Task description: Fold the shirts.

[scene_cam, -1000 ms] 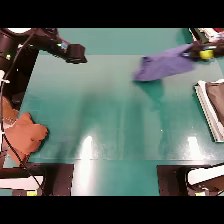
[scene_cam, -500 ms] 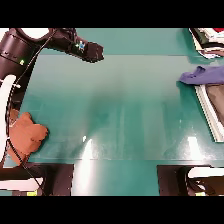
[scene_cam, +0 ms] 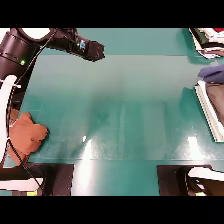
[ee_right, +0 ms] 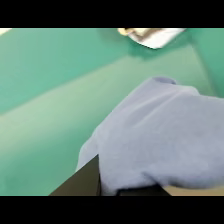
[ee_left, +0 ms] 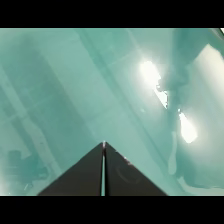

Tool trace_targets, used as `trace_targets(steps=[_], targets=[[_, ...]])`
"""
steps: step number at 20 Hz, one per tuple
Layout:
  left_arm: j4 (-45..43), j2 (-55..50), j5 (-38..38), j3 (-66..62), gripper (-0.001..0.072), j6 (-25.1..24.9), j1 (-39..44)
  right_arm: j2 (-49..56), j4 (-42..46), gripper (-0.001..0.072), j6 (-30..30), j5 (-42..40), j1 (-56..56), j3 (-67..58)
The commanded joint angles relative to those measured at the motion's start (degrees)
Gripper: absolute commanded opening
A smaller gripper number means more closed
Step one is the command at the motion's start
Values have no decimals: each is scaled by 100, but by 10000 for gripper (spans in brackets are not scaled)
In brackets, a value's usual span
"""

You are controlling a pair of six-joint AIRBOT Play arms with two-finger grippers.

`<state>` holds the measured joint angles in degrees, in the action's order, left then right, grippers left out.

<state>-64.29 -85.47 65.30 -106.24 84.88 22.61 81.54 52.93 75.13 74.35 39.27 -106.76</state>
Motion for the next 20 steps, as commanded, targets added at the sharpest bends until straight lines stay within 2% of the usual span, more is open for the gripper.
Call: trace_targets(steps=[1,5,9,12,13,14,17,20], targets=[[-4,0,46,0,24,-157,2,-234,570,17,229,645,382,2],[-4,0,162,0,24,-284,2,-363,752,18,247,1403,776,439],[-7,0,175,0,24,-286,2,-962,1982,34,481,1462,953,1770],[-7,0,175,0,24,-289,2,-1373,2236,390,658,1482,1246,2712],[-4,0,175,0,24,-286,2,-1495,2227,541,745,1473,1379,2986],[-4,0,177,0,24,-286,2,-1606,2214,612,774,1471,1517,3202],[-2,0,247,0,24,-284,2,-1845,1991,621,907,1300,1657,3440],[-7,0,249,0,24,-286,2,-1974,1123,618,907,1060,1248,3191]])
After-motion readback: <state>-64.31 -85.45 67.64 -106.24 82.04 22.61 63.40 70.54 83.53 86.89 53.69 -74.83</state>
